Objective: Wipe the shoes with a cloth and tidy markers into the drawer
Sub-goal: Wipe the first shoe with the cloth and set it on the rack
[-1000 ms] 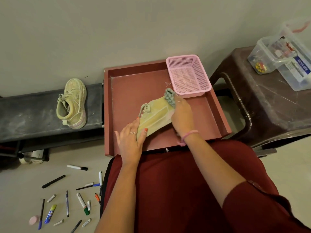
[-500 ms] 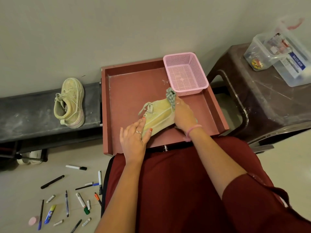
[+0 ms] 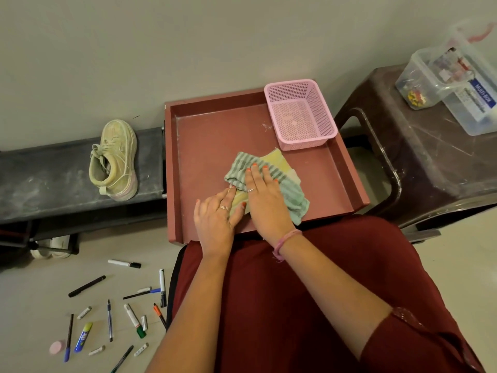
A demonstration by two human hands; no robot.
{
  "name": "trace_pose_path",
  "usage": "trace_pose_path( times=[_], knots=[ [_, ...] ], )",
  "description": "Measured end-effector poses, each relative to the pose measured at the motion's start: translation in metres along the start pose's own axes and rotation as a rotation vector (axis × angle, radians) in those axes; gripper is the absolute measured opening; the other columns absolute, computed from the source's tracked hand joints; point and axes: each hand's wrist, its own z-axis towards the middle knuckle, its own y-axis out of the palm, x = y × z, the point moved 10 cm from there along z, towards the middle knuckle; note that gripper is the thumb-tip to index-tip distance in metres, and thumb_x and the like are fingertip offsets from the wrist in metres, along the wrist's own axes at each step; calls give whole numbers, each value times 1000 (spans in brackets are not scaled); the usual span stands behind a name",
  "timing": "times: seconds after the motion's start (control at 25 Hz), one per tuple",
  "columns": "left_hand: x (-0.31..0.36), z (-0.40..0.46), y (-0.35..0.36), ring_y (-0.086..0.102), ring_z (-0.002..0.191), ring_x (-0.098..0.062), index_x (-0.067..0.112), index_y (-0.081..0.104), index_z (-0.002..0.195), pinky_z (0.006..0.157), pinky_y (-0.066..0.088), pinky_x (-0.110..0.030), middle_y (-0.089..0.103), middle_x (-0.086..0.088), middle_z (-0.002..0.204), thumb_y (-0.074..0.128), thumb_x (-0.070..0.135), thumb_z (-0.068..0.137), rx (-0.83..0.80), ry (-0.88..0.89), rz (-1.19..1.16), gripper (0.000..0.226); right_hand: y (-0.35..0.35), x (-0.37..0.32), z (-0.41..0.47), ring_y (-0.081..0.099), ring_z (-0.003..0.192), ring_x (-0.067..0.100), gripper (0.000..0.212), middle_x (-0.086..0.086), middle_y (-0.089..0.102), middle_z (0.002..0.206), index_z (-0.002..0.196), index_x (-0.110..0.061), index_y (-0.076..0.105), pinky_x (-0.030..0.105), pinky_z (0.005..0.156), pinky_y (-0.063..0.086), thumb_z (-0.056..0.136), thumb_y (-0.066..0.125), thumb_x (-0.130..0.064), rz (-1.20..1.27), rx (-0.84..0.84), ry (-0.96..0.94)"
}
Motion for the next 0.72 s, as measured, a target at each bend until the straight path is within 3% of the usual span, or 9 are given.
trace_pose_path(
  times=[0.28,0.52,0.64,0.72],
  knots=[
    [4,-3,1,54,118,-21,26,56,134,113,21,-42,63,1,125,57,43,92,-14,3,55,45,-21,14,47,3,148,32,54,12,12,159,151,-5,12,49,119,10,99,27,-5,-106,-72,65],
    [3,-5,3,56,114,-23,20,65,123,109,28,-44,65,0,121,60,42,90,-17,15,68,40,10,1,-30,-4,148,27,60,5,-1,161,152,-11,0,43,120,10,101,29,-17,-5,29,16],
    [6,-7,1,57,112,-24,22,63,127,109,30,-45,66,0,119,61,41,90,-9,29,47,42,0,36,-27,4,148,29,59,9,3,161,152,-8,3,44,119,16,95,19,-7,-32,99,41],
    [6,-5,-2,57,111,-23,24,61,129,108,30,-46,66,0,117,60,41,91,-1,18,11,42,-7,56,-15,4,148,30,60,13,1,160,151,-6,1,42,120,14,96,23,0,-34,88,84]
  ],
)
